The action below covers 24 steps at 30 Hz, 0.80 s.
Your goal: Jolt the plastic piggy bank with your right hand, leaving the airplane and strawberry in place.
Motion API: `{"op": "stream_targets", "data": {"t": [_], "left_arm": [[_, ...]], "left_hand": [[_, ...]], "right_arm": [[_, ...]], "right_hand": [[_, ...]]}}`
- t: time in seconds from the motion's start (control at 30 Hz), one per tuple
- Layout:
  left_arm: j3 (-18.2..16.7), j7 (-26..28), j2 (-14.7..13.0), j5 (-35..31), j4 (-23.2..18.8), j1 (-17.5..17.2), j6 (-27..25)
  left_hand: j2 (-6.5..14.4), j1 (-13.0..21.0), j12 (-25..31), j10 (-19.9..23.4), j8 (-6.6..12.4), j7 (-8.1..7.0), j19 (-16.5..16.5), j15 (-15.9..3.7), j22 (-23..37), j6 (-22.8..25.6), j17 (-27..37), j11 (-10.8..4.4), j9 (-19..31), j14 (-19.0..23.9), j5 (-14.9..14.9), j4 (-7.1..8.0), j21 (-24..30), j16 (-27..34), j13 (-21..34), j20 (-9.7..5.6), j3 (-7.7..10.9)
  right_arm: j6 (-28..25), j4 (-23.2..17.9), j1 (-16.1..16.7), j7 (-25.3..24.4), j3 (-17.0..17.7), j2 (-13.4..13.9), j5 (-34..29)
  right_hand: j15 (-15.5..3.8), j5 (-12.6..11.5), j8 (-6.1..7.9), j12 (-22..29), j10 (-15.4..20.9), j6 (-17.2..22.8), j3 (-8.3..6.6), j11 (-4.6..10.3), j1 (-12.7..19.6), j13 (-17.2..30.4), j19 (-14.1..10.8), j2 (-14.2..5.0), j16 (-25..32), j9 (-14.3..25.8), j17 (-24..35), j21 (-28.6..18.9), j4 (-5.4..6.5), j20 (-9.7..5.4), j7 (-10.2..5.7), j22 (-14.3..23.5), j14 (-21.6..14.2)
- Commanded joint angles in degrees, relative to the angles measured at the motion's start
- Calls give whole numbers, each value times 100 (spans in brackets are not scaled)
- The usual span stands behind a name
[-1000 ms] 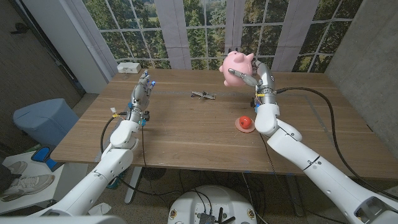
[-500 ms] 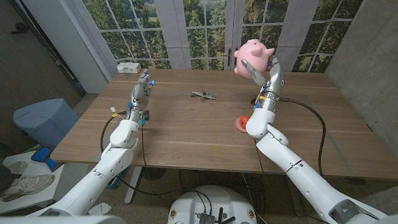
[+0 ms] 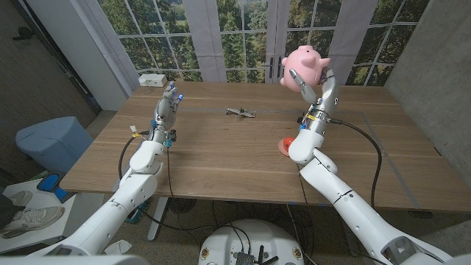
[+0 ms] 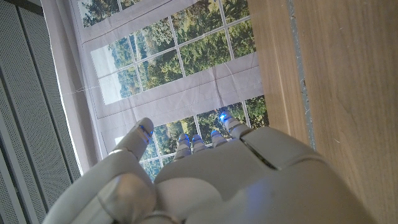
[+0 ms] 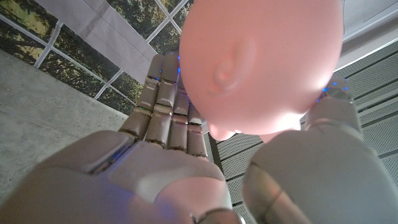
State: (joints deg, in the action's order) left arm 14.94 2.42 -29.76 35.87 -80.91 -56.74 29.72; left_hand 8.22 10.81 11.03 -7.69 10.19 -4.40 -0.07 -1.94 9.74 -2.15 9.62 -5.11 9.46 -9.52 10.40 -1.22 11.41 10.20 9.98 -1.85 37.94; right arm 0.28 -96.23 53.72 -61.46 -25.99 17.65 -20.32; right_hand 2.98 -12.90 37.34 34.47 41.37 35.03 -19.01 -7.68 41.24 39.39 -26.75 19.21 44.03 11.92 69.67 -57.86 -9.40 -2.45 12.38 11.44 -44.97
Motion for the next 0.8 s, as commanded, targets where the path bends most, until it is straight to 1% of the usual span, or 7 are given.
{"op": "stream_targets", "data": {"t": [0.03,0.17,0.27,0.43,0.63,0.8], "left_arm": [[2,13,-16,-4,-19,-2,-28],[3,31,-22,-15,-44,-19,-36],[6,32,-30,-16,-64,-29,-49],[4,48,-29,-21,-93,-52,-45],[-2,89,-44,-40,-148,-89,-62],[-16,117,-55,-38,-193,-125,-76]], "left_hand": [[260,74,-10,-4,8,-26,30,-464,27,5,10,3,32,-27,5,-21,-17,0,12,-509,7],[258,75,-9,-3,8,-27,31,-466,27,5,10,-7,32,-30,5,-22,-17,-1,12,-510,5],[258,77,-11,-7,8,-31,30,-462,26,5,10,-4,32,-30,5,-24,-18,0,12,-510,2],[258,78,-10,-4,8,-30,30,-460,26,5,10,-3,32,-28,5,-24,-18,1,12,-510,1],[259,79,-11,-6,8,-29,28,-462,26,4,10,2,32,-30,5,-25,-19,0,12,-509,-1],[258,81,-9,-4,8,-29,30,-465,26,4,10,2,32,-33,5,-26,-18,0,12,-512,-3]], "right_arm": [[-157,-416,49,1000,-82,603,209],[-371,-735,79,1696,-97,956,347],[-701,-1022,95,2195,-97,1145,478],[-1274,-1470,52,3005,-124,1448,706],[-1741,-1781,-72,3633,-235,1702,847],[-1882,-1883,-159,3949,-284,1827,1010]], "right_hand": [[-1590,-39,28,5,1781,1918,-385,1820,2375,810,85,-2408,-32,420,23,-43,89,-388,-1638,1,-841],[-1593,-39,24,-14,1798,1927,-373,1837,2367,803,114,-2401,-50,421,24,-79,93,-426,-1649,-6,-831],[-1589,-39,22,-19,1773,1929,-364,1847,2359,830,137,-2393,-63,421,23,-94,98,-452,-1694,-8,-817],[-1593,-42,18,-37,1771,1947,-358,1846,2367,832,142,-2387,-75,410,25,-128,93,-457,-1696,-13,-810],[-1595,-44,18,-54,1768,1931,-351,1838,2373,847,168,-2392,-92,430,25,-168,95,-466,-1704,-18,-804],[-1595,-46,9,-74,1793,1943,-346,1814,2385,829,184,-2388,-102,417,26,-200,90,-473,-1693,-22,-804]]}}
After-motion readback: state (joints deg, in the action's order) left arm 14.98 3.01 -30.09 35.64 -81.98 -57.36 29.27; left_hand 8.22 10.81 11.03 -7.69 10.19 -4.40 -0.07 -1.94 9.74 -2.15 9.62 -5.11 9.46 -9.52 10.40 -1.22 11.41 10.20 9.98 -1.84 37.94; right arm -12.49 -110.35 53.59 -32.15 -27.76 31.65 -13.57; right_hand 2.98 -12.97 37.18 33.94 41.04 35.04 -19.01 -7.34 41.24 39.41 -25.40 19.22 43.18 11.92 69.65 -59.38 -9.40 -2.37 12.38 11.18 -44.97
